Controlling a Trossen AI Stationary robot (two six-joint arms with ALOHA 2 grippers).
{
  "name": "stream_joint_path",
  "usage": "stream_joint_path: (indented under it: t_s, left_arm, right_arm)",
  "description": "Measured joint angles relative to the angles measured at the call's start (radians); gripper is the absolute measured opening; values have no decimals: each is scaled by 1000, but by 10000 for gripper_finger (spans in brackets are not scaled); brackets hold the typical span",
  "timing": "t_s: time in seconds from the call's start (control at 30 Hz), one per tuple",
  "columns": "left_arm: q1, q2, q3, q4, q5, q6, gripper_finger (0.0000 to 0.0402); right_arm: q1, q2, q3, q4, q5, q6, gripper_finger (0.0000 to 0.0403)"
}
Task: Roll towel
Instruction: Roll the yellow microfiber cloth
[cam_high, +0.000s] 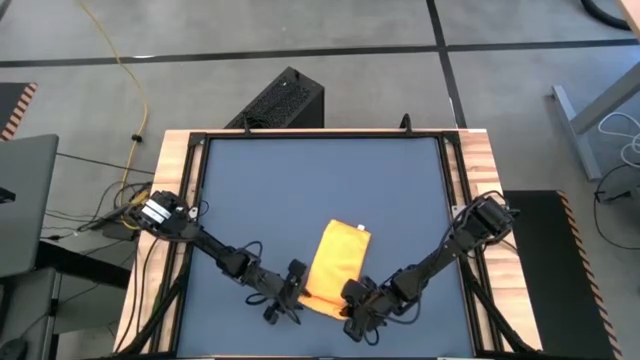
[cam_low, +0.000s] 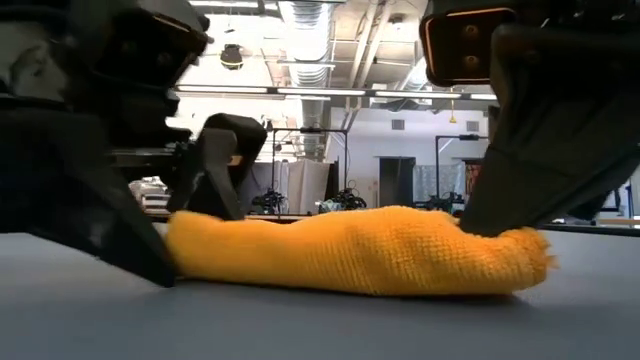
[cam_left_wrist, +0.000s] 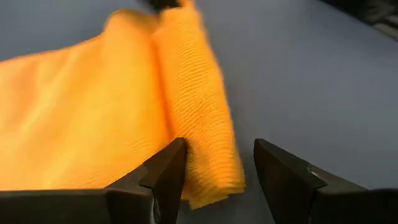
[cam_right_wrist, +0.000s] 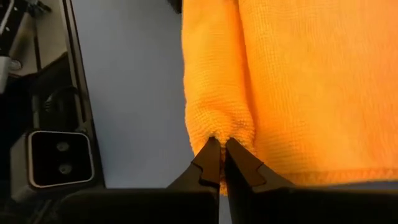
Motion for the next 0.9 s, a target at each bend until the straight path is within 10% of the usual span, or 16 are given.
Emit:
stream_joint_path:
  t_s: [0.33, 0.63, 0.9]
  left_arm:
    - [38, 0, 0, 27, 55, -96, 13]
    - [134, 0, 0, 21, 461, -339, 2]
    - [203, -2, 2, -89, 503, -463, 9]
  right_arm:
    - [14, 0, 0, -1, 0, 161, 27]
    - [9, 0, 1, 1, 0, 344, 27]
    - [12, -1, 2, 0, -1, 439, 27]
